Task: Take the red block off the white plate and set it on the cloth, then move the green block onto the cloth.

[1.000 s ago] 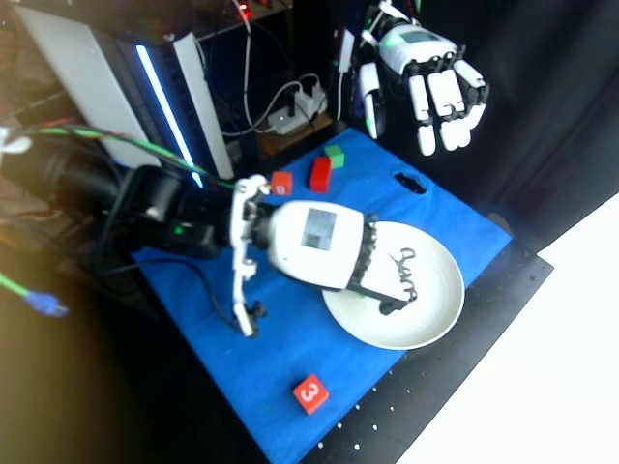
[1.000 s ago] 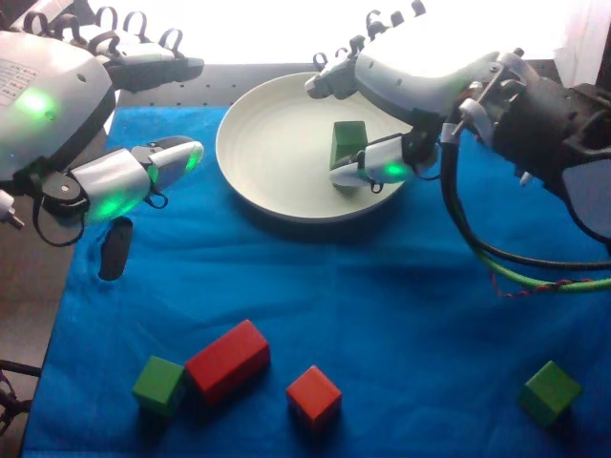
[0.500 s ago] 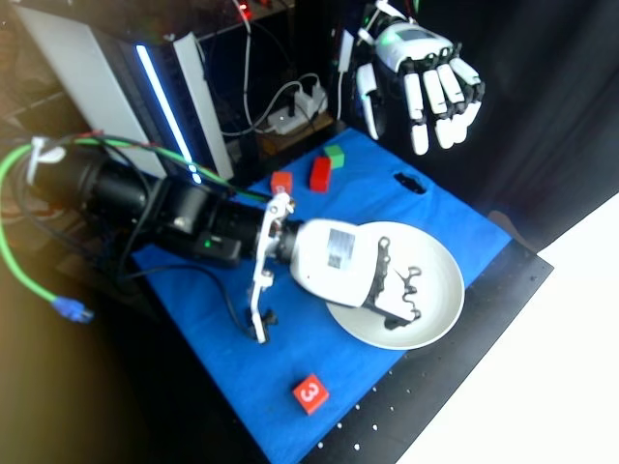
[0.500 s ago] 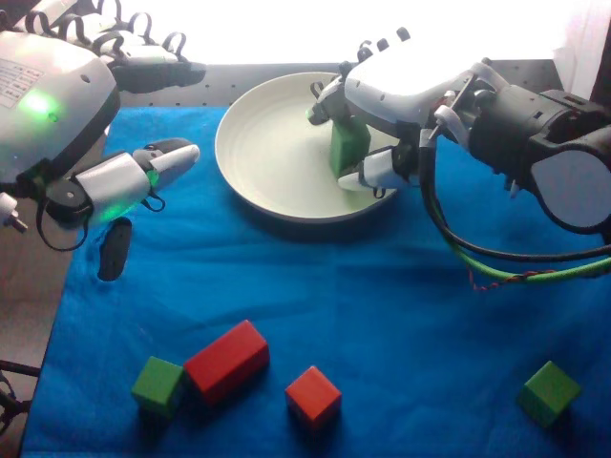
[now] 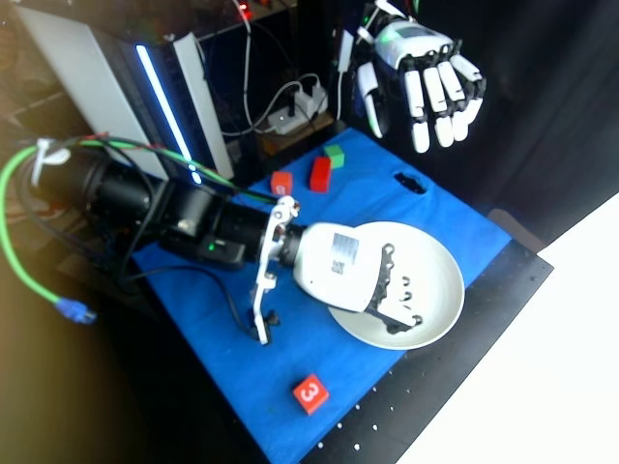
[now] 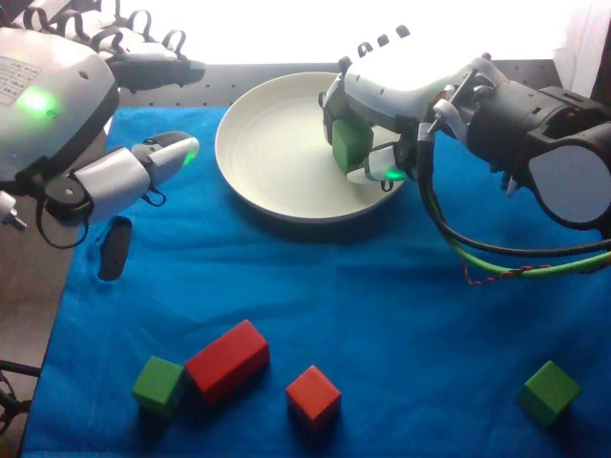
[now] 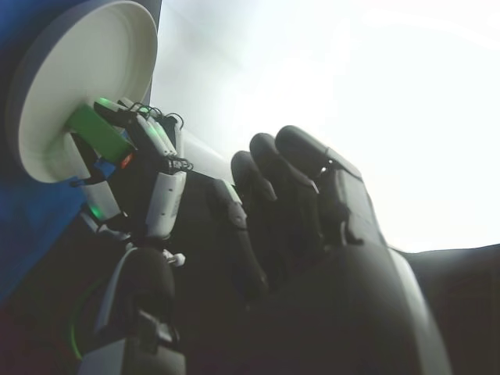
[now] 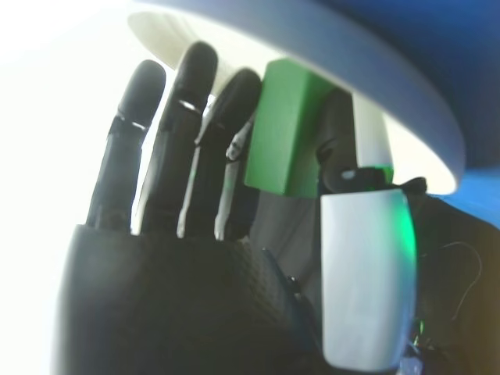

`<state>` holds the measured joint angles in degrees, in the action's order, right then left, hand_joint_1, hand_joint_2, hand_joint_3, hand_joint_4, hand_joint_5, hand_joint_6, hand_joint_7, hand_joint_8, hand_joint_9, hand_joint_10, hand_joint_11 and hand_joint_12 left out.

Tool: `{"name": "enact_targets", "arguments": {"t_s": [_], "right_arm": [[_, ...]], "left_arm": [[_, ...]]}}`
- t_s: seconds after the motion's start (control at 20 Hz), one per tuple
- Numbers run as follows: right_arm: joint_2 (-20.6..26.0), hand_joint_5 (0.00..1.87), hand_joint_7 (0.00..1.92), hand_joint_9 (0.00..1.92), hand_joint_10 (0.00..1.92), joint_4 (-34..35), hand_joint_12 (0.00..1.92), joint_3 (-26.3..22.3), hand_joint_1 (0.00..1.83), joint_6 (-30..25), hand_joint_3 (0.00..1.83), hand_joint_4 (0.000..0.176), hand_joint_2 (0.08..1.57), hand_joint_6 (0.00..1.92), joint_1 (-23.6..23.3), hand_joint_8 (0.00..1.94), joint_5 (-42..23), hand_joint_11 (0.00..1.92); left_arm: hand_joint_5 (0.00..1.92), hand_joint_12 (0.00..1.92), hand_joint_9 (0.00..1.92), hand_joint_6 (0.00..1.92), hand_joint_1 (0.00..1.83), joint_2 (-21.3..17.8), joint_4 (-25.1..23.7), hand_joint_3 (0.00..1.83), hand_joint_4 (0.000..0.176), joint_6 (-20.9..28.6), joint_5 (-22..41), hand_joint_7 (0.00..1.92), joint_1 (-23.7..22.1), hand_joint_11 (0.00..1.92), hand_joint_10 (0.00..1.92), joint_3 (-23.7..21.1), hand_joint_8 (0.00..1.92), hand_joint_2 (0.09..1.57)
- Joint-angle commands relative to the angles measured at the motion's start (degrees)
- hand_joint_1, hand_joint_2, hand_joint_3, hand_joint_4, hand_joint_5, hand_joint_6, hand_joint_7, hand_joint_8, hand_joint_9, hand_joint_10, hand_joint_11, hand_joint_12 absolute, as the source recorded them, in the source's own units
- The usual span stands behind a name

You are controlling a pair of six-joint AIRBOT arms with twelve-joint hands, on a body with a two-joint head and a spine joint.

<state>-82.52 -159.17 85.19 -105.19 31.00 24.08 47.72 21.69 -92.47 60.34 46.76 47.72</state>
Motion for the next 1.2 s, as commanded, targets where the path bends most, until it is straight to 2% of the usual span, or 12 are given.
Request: {"name": "enact_targets", "arguments": {"t_s": [0.0,0.1,0.2,0.35,0.5,0.55,0.6,0.8,0.85,0.9,1.05,1.15], "right_arm": [[0.09,0.95,0.85,0.74,1.46,-0.76,1.59,-0.21,1.36,0.01,0.0,0.0,1.16,0.99,-0.89,1.11,5.13,0.49],[0.7,1.04,0.89,0.77,1.18,-1.67,1.71,-0.39,1.24,-1.78,0.0,0.0,1.13,0.79,-0.96,1.26,5.67,0.54],[2.31,1.02,0.94,0.79,1.19,-1.74,1.74,-1.93,1.24,-1.93,0.0,0.0,1.12,0.78,-1.08,1.23,7.04,0.52],[5.19,0.95,1.03,0.94,1.11,-2.6,1.62,-5.01,1.25,-1.93,0.0,0.0,1.11,0.89,-1.3,1.1,9.79,0.76],[8.37,0.94,1.0,0.89,1.21,-3.73,1.7,-8.53,1.27,-1.93,0.0,0.0,1.12,0.86,-1.47,1.19,13.06,0.74],[9.73,0.82,0.87,0.76,1.53,-4.57,1.76,-10.17,1.36,-1.93,0.0,0.0,1.18,0.99,-1.47,1.23,14.7,0.68],[10.86,0.89,0.9,0.83,1.61,-5.21,1.89,-11.6,1.27,-1.93,0.0,0.0,1.17,0.89,-1.47,1.36,15.92,0.76],[18.21,0.97,0.92,0.84,1.59,-8.01,1.91,-19.97,1.26,-1.95,0.0,0.0,1.14,0.79,-0.93,1.36,24.04,0.75],[21.15,1.02,1.11,1.2,1.86,-9.25,1.92,-23.62,1.2,-1.95,0.0,0.0,1.1,0.89,0.82,1.82,27.92,1.23],[22.06,1.01,1.14,1.36,1.91,-9.92,1.92,-24.74,1.18,-1.95,0.0,0.0,1.1,0.94,1.53,1.85,29.34,1.42],[25.35,0.91,0.92,1.04,1.79,-12.24,1.92,-29.19,1.25,-1.95,0.0,0.0,1.16,0.86,4.26,1.45,34.05,1.0],[27.0,0.84,0.95,0.88,1.48,-13.4,1.76,-31.7,1.35,-2.17,0.0,0.0,1.15,0.94,6.46,1.21,36.94,0.87]], "left_arm": [[0.66,1.21,0.42,0.0,0.52,0.17,-1.4,0.0,0.036,-0.36,7.17,0.56,-0.78,0.0,0.16,-0.16,0.0,1.3],[0.66,1.22,0.44,0.01,0.52,0.2,-1.18,0.0,0.017,-0.36,7.08,0.57,-0.67,0.0,0.15,-0.11,0.0,1.29],[0.66,1.22,0.43,0.0,0.52,0.2,-1.03,0.0,0.045,-0.36,7.0,0.55,-0.61,0.0,0.14,-0.11,0.0,1.29],[0.66,1.14,0.43,0.0,0.55,0.2,-0.69,0.0,0.041,-0.36,6.98,0.56,-0.47,0.0,0.14,-0.13,0.0,1.29],[0.64,1.19,0.47,0.0,0.54,0.17,-0.44,0.0,0.025,-0.35,6.96,0.58,-0.29,0.0,0.17,-0.18,0.01,1.29],[0.67,1.28,0.5,0.01,0.61,0.15,-0.4,0.0,0.017,-0.35,6.93,0.62,-0.23,0.0,0.19,-0.21,0.03,1.29],[0.68,1.29,0.49,0.01,0.61,0.08,-0.32,0.0,0.006,-0.35,6.93,0.61,-0.11,0.0,0.19,-0.26,0.03,1.29],[0.69,1.22,0.47,0.02,0.6,-0.58,0.06,0.0,0.0,-0.35,7.67,0.6,0.64,0.0,0.16,-0.79,0.02,1.27],[0.69,1.22,0.47,0.01,0.61,-0.85,0.28,0.0,0.002,-0.35,8.2,0.58,0.88,0.0,0.14,-1.05,0.01,1.26],[0.69,1.18,0.47,0.01,0.62,-0.91,0.31,0.0,0.0,-0.35,8.32,0.6,1.02,0.0,0.13,-1.13,0.01,1.26],[0.68,1.14,0.43,0.01,0.59,-1.5,0.7,0.0,0.0,-0.35,9.34,0.57,1.89,0.0,0.09,-1.66,0.0,1.27],[0.67,1.16,0.44,0.0,0.58,-1.91,0.98,0.0,0.0,-0.35,9.99,0.58,2.5,0.0,0.09,-2.03,0.0,1.27]]}}
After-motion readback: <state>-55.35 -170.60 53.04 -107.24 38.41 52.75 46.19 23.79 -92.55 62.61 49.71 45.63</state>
